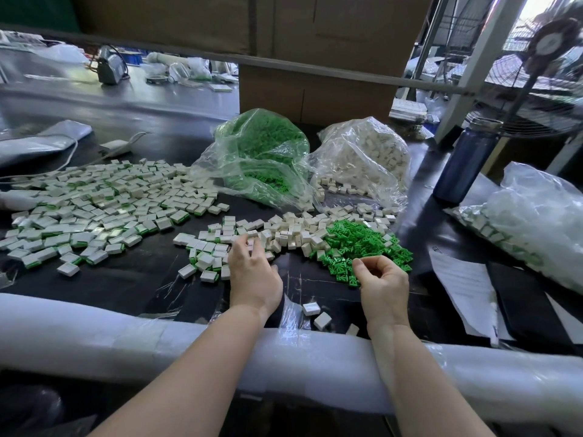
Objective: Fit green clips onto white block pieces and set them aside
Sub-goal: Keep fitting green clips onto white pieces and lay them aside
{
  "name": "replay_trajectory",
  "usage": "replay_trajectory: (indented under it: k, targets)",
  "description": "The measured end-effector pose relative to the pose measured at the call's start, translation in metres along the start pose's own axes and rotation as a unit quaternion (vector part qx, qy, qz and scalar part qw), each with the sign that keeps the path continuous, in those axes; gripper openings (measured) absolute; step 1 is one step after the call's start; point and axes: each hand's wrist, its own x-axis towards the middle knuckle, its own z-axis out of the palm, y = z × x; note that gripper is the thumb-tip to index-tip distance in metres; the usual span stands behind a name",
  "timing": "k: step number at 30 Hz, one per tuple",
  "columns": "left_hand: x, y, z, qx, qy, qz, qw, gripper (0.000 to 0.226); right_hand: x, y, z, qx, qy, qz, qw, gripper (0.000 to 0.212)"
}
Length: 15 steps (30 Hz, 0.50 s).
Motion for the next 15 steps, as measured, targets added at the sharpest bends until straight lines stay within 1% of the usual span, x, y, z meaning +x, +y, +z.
replay_trajectory:
  k: [3,6,8,11,13,15]
  targets:
    - [0.002,0.000,0.004,0.072,-0.025,0.034,0.996,0.064,0.000,0.000,0.001,-0.007,0.002,0.005,1.000,0.017]
    - [0.004,0.000,0.009,0.147,-0.076,0.062,0.984,0.066,0.000,0.000,0.001,-0.013,0.003,0.008,1.000,0.018]
    - [0.005,0.000,0.011,0.173,-0.107,0.072,0.976,0.065,0.000,0.000,0.000,-0.017,0.003,0.009,1.000,0.018]
    - [0.005,-0.001,0.012,0.156,-0.107,0.093,0.977,0.060,0.000,0.000,0.000,-0.021,0.001,0.011,1.000,0.017]
    - [0.003,-0.001,0.011,0.112,-0.084,0.120,0.983,0.053,0.000,-0.001,0.001,-0.021,0.001,0.013,1.000,0.016]
    - [0.000,-0.001,0.009,0.048,-0.045,0.153,0.986,0.041,0.000,-0.001,0.001,-0.023,0.002,0.014,1.000,0.016]
